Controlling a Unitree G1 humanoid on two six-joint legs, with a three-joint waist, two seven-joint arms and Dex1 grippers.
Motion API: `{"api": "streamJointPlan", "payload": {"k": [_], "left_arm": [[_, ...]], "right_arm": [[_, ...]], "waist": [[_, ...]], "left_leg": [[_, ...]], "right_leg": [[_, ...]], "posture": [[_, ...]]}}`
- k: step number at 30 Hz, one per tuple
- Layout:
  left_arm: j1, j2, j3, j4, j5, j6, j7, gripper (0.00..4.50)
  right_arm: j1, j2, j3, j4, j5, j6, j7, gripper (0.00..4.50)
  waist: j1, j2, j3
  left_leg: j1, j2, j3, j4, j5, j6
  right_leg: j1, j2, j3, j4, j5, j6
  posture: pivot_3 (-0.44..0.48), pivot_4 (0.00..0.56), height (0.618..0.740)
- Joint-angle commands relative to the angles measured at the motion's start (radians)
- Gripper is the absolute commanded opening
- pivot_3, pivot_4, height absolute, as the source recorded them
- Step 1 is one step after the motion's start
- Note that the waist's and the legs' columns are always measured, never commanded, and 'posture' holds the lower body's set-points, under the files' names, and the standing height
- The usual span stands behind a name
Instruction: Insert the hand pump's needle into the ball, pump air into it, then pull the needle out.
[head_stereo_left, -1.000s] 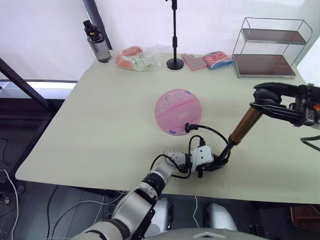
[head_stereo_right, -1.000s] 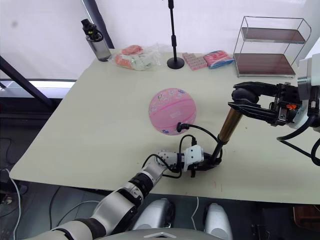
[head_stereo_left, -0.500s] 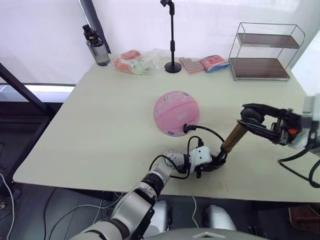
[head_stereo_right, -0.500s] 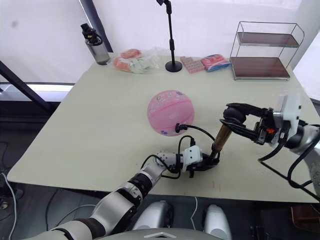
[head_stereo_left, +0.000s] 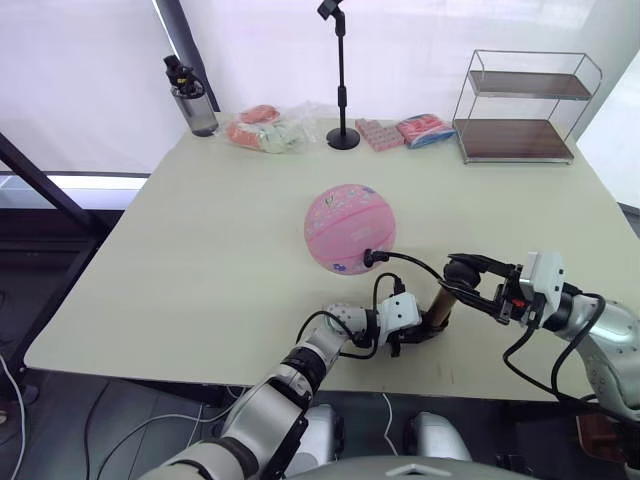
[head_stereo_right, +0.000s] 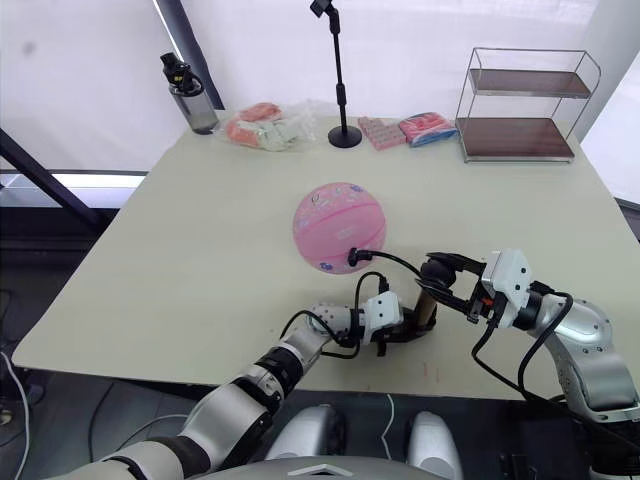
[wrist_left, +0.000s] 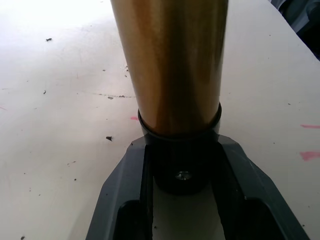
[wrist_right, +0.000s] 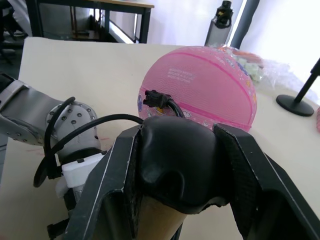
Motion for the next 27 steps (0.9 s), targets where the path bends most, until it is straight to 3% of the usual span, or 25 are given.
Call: {"api": "streamJointPlan", "payload": {"k": [1, 5, 14, 21, 27], "left_arm": [[0.048, 0.007, -0.042, 0.089, 0.061, 0.033, -0.012, 1.12], [0.048, 0.005, -0.039, 0.092, 0.062, 0.033, -0.011, 1.12], [0.051, 0.002, -0.033, 0.091, 0.063, 0.031, -0.014, 1.12], [0.05, 0.002, -0.034, 0.092, 0.065, 0.028, -0.023, 1.12], [0.052, 0.003, -0.032, 0.092, 0.065, 0.027, -0.028, 1.12]], "right_arm": [[0.029, -0.016, 0.042, 0.088, -0.111, 0.031, -0.035, 1.71], [0.01, -0.036, 0.002, 0.021, -0.026, 0.076, -0.028, 1.71], [-0.078, -0.176, -0.218, -0.21, 0.287, 0.321, -0.025, 1.71], [-0.181, -0.275, -0.38, -0.238, 0.448, 0.435, -0.021, 1.71], [-0.322, -0.357, -0.438, -0.231, 0.541, 0.516, -0.044, 1.71]], "waist": [[-0.002, -0.001, -0.001], [-0.002, -0.001, -0.001], [0.021, 0.008, 0.007], [0.025, 0.009, 0.008], [0.024, 0.012, 0.011]], "left_leg": [[0.001, 0.0, 0.0, 0.0, 0.0, 0.0], [0.001, 0.0, 0.0, 0.0, 0.0, 0.0], [-0.007, -0.002, 0.0, 0.0, 0.0, 0.0], [-0.015, -0.002, 0.0, 0.001, 0.0, 0.0], [-0.016, -0.002, 0.0, 0.001, 0.0, 0.0]], "right_leg": [[0.001, 0.0, 0.0, 0.0, 0.0, 0.0], [0.001, 0.0, 0.001, 0.0, 0.0, 0.0], [-0.005, -0.003, 0.0, -0.003, 0.0, 0.0], [-0.012, -0.003, 0.0, -0.002, 0.001, 0.0], [-0.013, -0.004, 0.0, -0.002, 0.001, 0.0]], "posture": [[0.0, 0.15, 0.736], [0.0, 0.15, 0.736], [0.0, 0.15, 0.736], [0.0, 0.15, 0.736], [0.0, 0.15, 0.736]]}}
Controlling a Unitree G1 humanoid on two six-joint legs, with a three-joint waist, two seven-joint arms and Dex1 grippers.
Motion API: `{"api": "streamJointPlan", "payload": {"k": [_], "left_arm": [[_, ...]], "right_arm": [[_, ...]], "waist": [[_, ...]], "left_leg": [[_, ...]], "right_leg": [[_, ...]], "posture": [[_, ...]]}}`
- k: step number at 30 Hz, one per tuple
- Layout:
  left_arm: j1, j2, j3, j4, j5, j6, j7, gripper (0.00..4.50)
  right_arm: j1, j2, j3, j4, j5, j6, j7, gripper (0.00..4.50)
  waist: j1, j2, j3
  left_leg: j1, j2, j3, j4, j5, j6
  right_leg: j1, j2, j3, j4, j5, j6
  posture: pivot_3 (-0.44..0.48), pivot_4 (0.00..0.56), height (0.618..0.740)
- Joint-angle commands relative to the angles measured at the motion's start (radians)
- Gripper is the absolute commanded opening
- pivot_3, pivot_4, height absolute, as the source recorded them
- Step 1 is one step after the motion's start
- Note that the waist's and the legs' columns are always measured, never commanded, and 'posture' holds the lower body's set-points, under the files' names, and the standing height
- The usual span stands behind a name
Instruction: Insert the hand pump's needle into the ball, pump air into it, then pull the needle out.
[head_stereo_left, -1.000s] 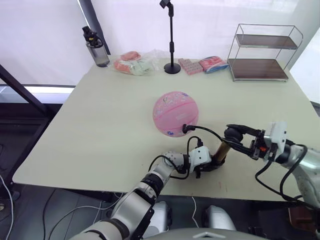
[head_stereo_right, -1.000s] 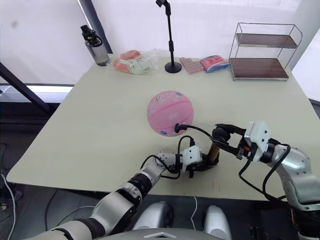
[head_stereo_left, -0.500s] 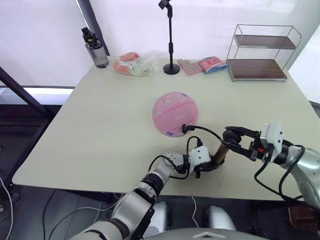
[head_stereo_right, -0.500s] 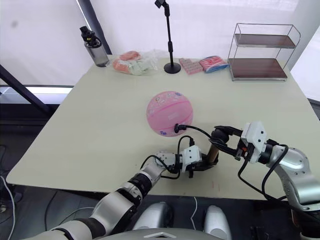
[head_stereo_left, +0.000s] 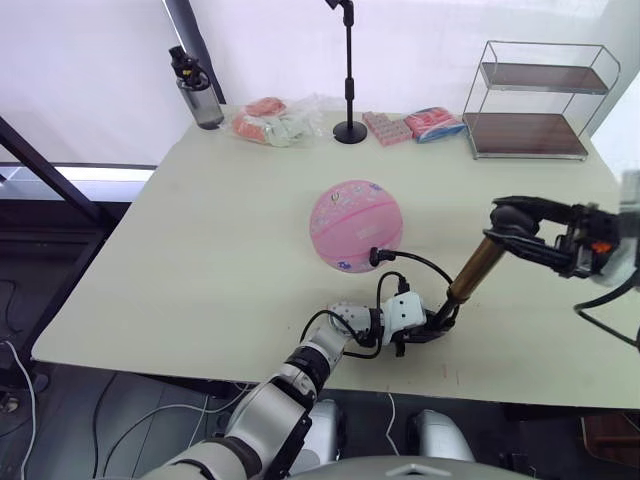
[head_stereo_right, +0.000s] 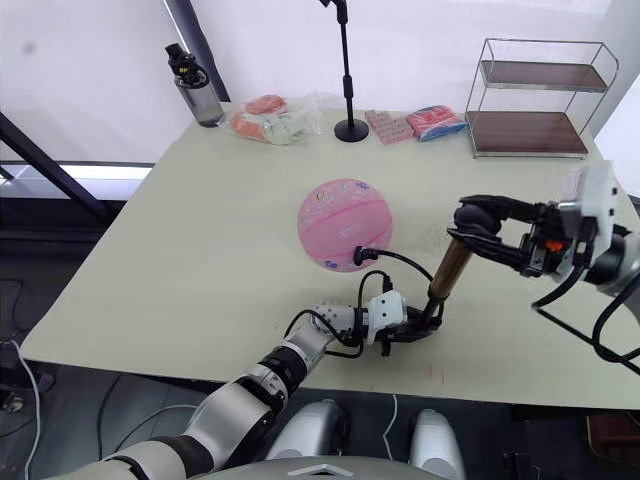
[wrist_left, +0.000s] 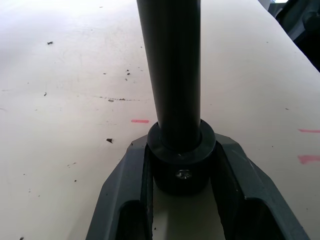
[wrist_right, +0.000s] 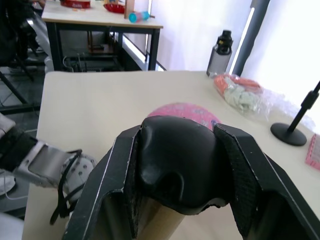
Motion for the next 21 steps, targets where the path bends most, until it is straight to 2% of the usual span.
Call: {"api": "streamJointPlan", "payload": {"k": [1, 7, 13, 21], "left_arm": [[0.058, 0.029, -0.046, 0.093, 0.067, 0.046, -0.005, 1.12], [0.061, 0.03, -0.044, 0.091, 0.068, 0.048, -0.003, 1.12], [0.062, 0.03, -0.044, 0.09, 0.067, 0.049, -0.004, 1.12], [0.063, 0.029, -0.044, 0.089, 0.067, 0.05, -0.004, 1.12]], "right_arm": [[-0.105, -0.046, -0.107, -0.023, 0.061, 0.009, -0.036, 1.71], [-0.167, -0.077, -0.127, -0.015, 0.082, 0.052, -0.04, 1.71], [-0.183, -0.06, -0.134, -0.006, 0.085, 0.061, -0.039, 1.71], [0.008, 0.013, -0.032, -0.043, -0.089, -0.032, 0.02, 1.71]], "waist": [[0.001, 0.0, 0.001], [0.002, -0.001, 0.004], [0.002, -0.001, 0.008], [0.0, -0.002, 0.007]], "left_leg": [[0.0, 0.0, -0.001, 0.0, 0.0, 0.0], [-0.003, 0.0, 0.0, 0.001, 0.0, 0.0], [-0.003, 0.0, 0.0, 0.001, 0.0, 0.0], [-0.002, 0.0, 0.0, 0.0, 0.0, 0.0]], "right_leg": [[0.0, 0.0, 0.0, 0.0, 0.0, 0.0], [-0.002, 0.0, 0.0, 0.0, 0.0, 0.0], [-0.003, -0.001, 0.0, 0.0, 0.0, 0.0], [-0.002, 0.001, 0.0, 0.001, 0.0, 0.0]], "posture": [[0.0, 0.15, 0.736], [0.0, 0.15, 0.736], [0.0, 0.15, 0.736], [0.0, 0.15, 0.736]]}}
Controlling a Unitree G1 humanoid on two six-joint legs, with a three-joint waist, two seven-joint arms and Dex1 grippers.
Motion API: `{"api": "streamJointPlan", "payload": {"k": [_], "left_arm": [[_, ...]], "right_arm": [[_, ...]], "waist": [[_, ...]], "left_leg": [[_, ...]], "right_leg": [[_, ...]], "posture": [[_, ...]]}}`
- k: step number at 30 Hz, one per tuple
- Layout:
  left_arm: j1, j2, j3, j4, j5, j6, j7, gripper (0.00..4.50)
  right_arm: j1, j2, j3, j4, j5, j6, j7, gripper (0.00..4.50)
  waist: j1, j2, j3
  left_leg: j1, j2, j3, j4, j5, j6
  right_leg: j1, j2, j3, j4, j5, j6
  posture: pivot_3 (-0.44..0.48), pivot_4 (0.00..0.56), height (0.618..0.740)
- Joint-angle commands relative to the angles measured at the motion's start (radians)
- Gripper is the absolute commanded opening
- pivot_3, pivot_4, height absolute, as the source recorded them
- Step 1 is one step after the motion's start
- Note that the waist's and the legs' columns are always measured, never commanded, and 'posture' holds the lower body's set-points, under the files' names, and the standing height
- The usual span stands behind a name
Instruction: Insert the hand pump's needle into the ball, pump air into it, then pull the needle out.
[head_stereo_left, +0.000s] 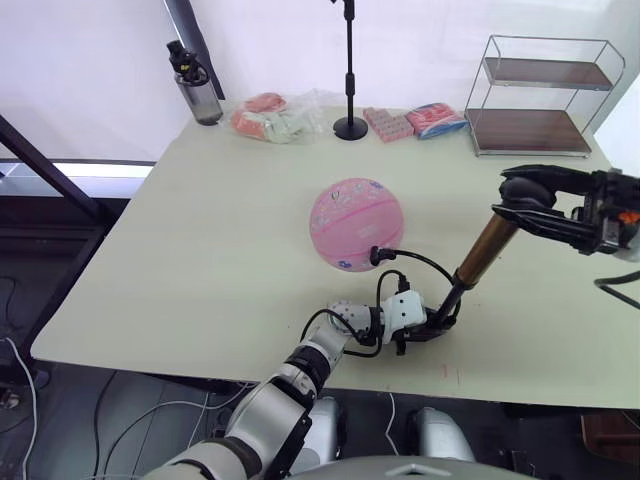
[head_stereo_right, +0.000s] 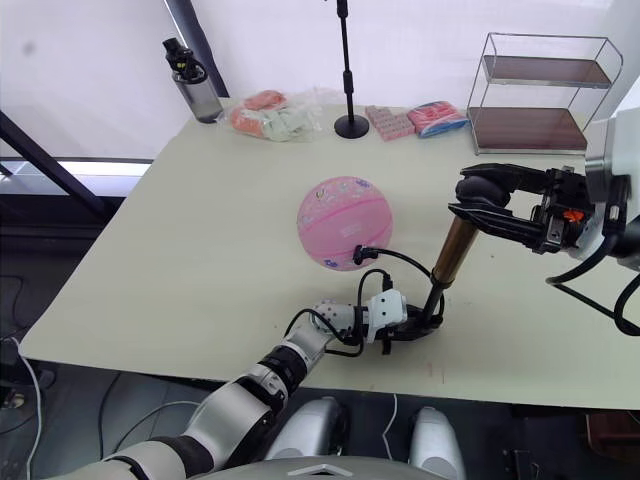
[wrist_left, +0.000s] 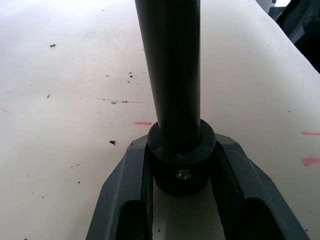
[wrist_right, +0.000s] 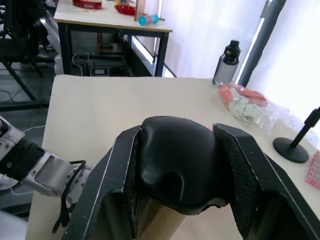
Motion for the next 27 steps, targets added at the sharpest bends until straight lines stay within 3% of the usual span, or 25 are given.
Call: {"api": "streamJointPlan", "payload": {"k": [1, 8, 13, 20, 27], "left_arm": [[0.061, 0.029, -0.047, 0.1, 0.069, 0.052, -0.002, 1.12], [0.06, 0.029, -0.047, 0.095, 0.067, 0.056, -0.002, 1.12], [0.066, 0.031, -0.048, 0.082, 0.072, 0.062, 0.01, 1.12], [0.078, 0.036, -0.045, 0.068, 0.063, 0.069, -0.001, 1.12], [0.083, 0.04, -0.047, 0.059, 0.063, 0.072, -0.003, 1.12]], "right_arm": [[0.065, 0.04, 0.029, -0.001, -0.116, -0.096, 0.013, 1.71], [0.182, 0.15, 0.187, 0.067, -0.289, -0.267, 0.041, 1.71], [0.249, 0.23, 0.319, 0.205, -0.49, -0.459, 0.011, 1.71], [0.296, 0.349, 0.431, 0.406, -0.588, -0.605, -0.015, 1.71], [0.309, 0.347, 0.456, 0.458, -0.596, -0.673, 0.001, 1.71]], "waist": [[-0.002, -0.001, -0.001], [-0.011, -0.008, -0.011], [-0.02, -0.009, -0.012], [-0.027, -0.012, -0.018], [-0.028, -0.016, -0.025]], "left_leg": [[0.001, 0.0, 0.0, 0.0, 0.0, 0.0], [0.01, 0.002, -0.001, -0.001, 0.0, 0.0], [0.015, 0.002, -0.001, -0.002, 0.0, 0.0], [0.018, 0.002, -0.001, -0.002, 0.0, 0.0], [0.019, 0.004, -0.001, -0.003, 0.0, -0.001]], "right_leg": [[0.0, 0.0, 0.0, 0.0, 0.0, 0.0], [0.007, 0.004, 0.0, 0.001, 0.0, 0.0], [0.013, 0.003, 0.001, 0.001, -0.001, 0.0], [0.014, 0.003, 0.001, 0.001, -0.001, 0.0], [0.015, 0.001, 0.002, 0.001, -0.001, 0.0]], "posture": [[0.0, 0.15, 0.736], [0.0, 0.15, 0.736], [0.0, 0.15, 0.736], [0.0, 0.15, 0.736], [0.0, 0.15, 0.736]]}}
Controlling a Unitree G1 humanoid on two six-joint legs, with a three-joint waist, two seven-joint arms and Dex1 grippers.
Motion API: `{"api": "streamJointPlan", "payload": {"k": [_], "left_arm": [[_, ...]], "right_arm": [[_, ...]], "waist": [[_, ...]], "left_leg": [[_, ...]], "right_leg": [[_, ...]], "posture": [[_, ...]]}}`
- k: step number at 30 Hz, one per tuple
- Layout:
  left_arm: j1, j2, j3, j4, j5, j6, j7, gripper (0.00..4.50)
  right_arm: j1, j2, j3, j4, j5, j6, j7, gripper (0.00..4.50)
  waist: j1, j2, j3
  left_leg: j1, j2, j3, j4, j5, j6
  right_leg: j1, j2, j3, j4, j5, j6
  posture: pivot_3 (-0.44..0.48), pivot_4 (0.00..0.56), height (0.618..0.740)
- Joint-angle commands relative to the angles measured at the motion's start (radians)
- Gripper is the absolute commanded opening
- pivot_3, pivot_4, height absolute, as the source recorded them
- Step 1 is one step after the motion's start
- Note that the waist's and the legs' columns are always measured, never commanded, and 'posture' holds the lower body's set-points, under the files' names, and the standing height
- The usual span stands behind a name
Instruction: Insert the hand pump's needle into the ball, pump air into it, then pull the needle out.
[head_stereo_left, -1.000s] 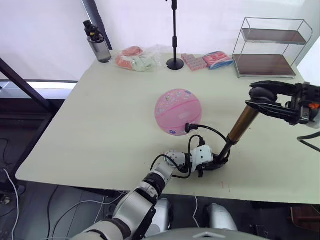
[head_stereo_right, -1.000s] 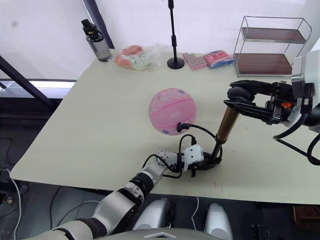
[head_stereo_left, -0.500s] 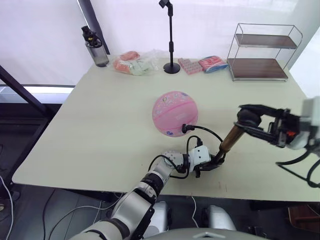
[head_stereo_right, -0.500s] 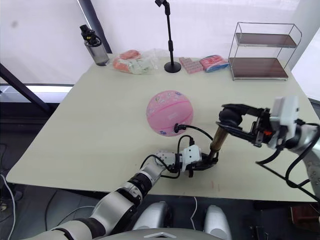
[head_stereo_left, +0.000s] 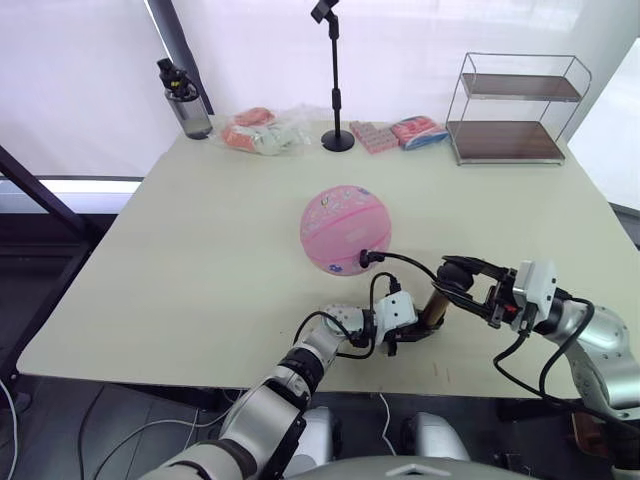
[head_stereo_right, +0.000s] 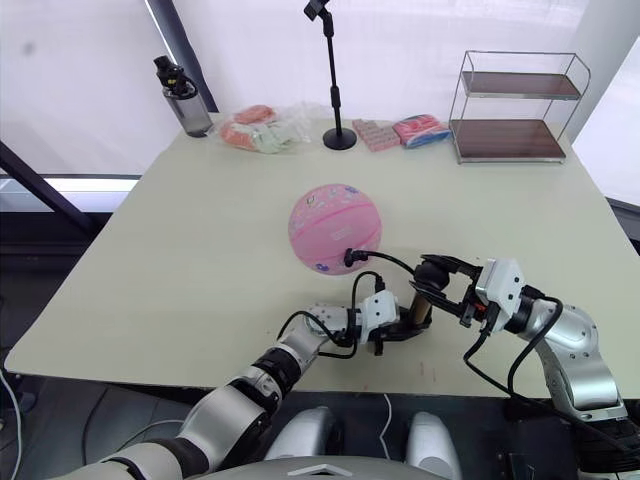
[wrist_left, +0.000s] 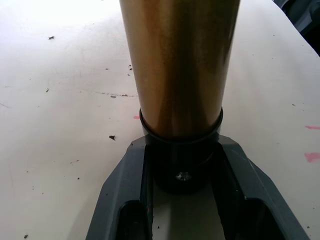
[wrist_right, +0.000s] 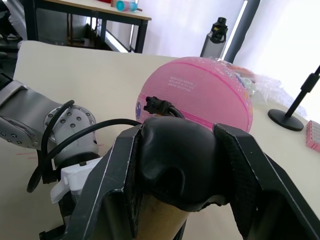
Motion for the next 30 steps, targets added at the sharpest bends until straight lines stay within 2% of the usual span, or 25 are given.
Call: {"api": "streamJointPlan", "payload": {"k": [1, 6, 9, 13, 15, 22, 30], "left_arm": [[0.066, 0.008, -0.05, 0.059, 0.053, 0.029, -0.027, 1.12], [0.063, 0.009, -0.051, 0.061, 0.056, 0.028, -0.025, 1.12], [0.064, 0.01, -0.052, 0.061, 0.058, 0.026, -0.024, 1.12], [0.065, 0.01, -0.05, 0.059, 0.059, 0.027, -0.026, 1.12], [0.064, 0.01, -0.05, 0.06, 0.058, 0.027, -0.027, 1.12], [0.061, 0.009, -0.051, 0.065, 0.058, 0.024, -0.03, 1.12], [0.059, 0.01, -0.051, 0.067, 0.06, 0.023, -0.025, 1.12]], "right_arm": [[0.043, -0.025, 0.031, 0.114, -0.092, 0.036, 0.008, 1.71], [-0.025, -0.077, -0.043, 0.004, 0.029, 0.124, 0.02, 1.71], [-0.074, -0.128, -0.113, -0.087, 0.143, 0.217, 0.017, 1.71], [-0.135, -0.201, -0.223, -0.164, 0.276, 0.32, 0.022, 1.71], [-0.157, -0.236, -0.273, -0.183, 0.328, 0.364, 0.031, 1.71], [-0.26, -0.335, -0.418, -0.239, 0.504, 0.524, 0.011, 1.71], [-0.354, -0.346, -0.475, -0.243, 0.582, 0.618, -0.027, 1.71]], "waist": [[0.0, 0.001, 0.0], [0.001, 0.004, 0.002], [0.004, 0.011, 0.01], [0.017, 0.016, 0.014], [0.025, 0.016, 0.016], [0.027, 0.016, 0.023], [0.026, 0.016, 0.024]], "left_leg": [[0.0, 0.0, 0.0, 0.0, 0.0, 0.0], [-0.001, 0.0, 0.0, 0.0, 0.0, 0.0], [-0.003, 0.0, 0.0, 0.0, 0.0, 0.0], [-0.013, -0.001, 0.0, 0.0, 0.0, 0.0], [-0.02, -0.003, 0.001, 0.001, 0.0, 0.0], [-0.019, -0.003, 0.001, 0.001, 0.0, 0.0], [-0.019, -0.003, 0.001, 0.001, 0.0, 0.0]], "right_leg": [[0.0, 0.0, 0.0, 0.0, 0.0, 0.0], [0.0, -0.002, 0.001, -0.001, 0.0, 0.0], [-0.001, -0.003, 0.001, -0.002, 0.0, 0.0], [-0.011, -0.005, 0.001, -0.003, 0.0, 0.0], [-0.017, -0.006, 0.001, -0.002, 0.001, 0.0], [-0.017, -0.005, 0.0, -0.002, 0.001, 0.0], [-0.016, -0.004, -0.001, -0.002, 0.001, 0.0]], "posture": [[0.0, 0.15, 0.736], [0.0, 0.15, 0.736], [0.0, 0.15, 0.736], [0.0, 0.15, 0.736], [0.0, 0.15, 0.736], [0.0, 0.15, 0.736], [0.0, 0.15, 0.736]]}}
